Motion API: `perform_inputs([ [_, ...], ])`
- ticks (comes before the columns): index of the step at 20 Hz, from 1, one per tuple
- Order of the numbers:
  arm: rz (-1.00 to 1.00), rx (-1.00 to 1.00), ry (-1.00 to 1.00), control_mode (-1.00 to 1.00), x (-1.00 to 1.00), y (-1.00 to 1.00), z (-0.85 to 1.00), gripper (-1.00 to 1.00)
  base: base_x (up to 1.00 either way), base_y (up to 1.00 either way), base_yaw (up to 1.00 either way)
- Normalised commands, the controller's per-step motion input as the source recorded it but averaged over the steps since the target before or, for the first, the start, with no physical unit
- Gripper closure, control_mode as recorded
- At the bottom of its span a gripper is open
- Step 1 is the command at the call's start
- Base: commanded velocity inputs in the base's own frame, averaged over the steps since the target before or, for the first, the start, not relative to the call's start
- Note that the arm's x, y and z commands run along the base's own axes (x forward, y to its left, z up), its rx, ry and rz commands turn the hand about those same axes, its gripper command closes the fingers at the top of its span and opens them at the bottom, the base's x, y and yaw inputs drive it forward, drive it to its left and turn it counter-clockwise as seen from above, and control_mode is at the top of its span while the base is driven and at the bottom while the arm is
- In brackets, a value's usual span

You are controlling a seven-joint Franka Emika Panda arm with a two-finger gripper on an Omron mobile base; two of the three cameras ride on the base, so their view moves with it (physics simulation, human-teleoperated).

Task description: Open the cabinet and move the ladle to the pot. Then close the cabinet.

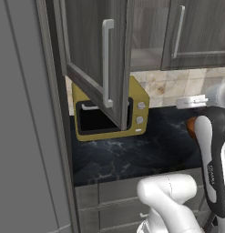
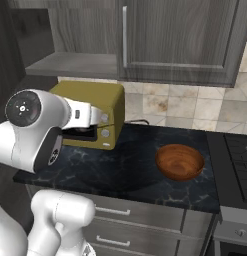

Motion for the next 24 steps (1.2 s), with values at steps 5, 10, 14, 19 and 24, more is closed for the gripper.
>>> perform_inputs([
  [5,-0.06,0.00,0.00,-1.00,0.00,-0.30,-0.08,1.00,0.00,0.00,0.00],
  [10,-0.05,0.00,0.00,-1.00,0.00,-0.34,-0.05,1.00,0.00,0.00,0.00],
  [14,-0.04,0.00,0.00,-1.00,0.00,-0.37,0.00,1.00,0.00,0.00,0.00],
  [19,-0.06,0.00,0.00,-1.00,0.00,-0.24,0.00,1.00,0.00,0.00,0.00],
  [24,-0.07,0.00,0.01,-1.00,0.00,0.00,0.00,1.00,0.00,0.00,0.00],
])
